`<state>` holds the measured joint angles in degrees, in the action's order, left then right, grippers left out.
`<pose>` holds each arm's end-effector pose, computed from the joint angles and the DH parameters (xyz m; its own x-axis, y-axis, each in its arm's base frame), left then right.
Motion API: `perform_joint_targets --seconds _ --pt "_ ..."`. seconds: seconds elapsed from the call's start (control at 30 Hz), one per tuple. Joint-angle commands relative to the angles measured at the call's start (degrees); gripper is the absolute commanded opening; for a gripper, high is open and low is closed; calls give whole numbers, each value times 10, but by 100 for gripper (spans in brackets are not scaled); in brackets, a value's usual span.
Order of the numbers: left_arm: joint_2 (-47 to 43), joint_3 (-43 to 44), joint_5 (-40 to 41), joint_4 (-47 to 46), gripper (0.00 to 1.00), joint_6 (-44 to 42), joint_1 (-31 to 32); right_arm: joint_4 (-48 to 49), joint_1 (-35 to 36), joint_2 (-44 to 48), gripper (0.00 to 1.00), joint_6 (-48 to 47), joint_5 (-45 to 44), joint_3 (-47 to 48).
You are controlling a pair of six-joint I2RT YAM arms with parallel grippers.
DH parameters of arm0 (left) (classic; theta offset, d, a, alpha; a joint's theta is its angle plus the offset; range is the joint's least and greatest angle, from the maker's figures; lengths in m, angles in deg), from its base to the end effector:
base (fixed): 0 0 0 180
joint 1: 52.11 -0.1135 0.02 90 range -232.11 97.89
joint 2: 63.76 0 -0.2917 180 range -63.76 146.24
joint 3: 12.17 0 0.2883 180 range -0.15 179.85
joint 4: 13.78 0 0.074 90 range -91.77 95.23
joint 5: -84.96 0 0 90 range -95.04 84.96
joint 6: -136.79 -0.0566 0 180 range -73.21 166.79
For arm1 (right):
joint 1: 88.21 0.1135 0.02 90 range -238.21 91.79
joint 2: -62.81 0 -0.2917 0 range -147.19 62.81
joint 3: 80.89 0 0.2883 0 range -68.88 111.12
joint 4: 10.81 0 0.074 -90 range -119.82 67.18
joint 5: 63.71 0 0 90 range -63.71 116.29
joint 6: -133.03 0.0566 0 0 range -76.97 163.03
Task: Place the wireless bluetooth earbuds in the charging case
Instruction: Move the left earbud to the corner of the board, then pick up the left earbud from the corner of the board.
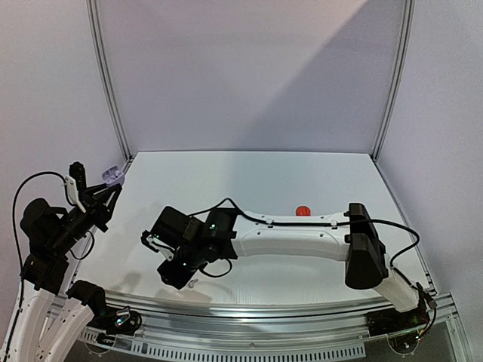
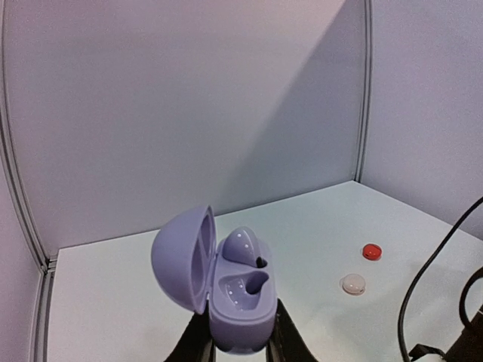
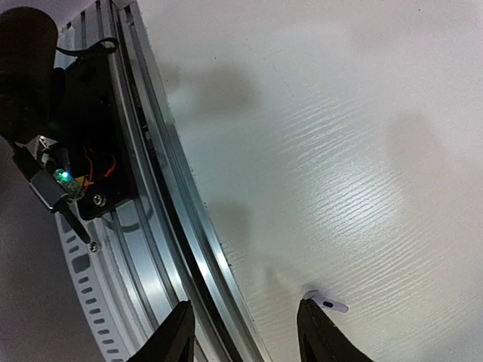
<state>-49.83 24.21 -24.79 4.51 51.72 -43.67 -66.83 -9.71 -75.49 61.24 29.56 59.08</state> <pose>0.1260 -0.0380 0.3031 0.0310 -0.0864 -0.9958 0.4759 0.8773 -0.0613 0.1169 0.5906 0.2099 -0.4617 -0.7044 -0.5392 -0.8850 0.4070 0.2262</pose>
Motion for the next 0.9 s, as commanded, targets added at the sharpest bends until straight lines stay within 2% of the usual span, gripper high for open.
perform_joint_targets --seconds 0.0,0.07,0.2,0.27,0.5,0.87 --pt "5 -10 -5 -4 0 -3 -6 -51 -15 -3 52 -138 23 18" --pt "9 -10 -6 -4 0 -3 -6 -76 -16 -21 59 -264 46 27" --pt "13 -10 -9 -3 0 -3 -6 -102 -19 -31 70 -458 52 22" --pt "14 -9 -7 -2 0 -3 -6 -94 -27 -35 70 -498 51 24" --pt "19 -9 -5 0 0 -3 -7 -79 -43 -64 63 -507 64 31" --pt "22 -10 -4 -1 0 -5 -7 -49 -44 -98 54 -467 60 27"
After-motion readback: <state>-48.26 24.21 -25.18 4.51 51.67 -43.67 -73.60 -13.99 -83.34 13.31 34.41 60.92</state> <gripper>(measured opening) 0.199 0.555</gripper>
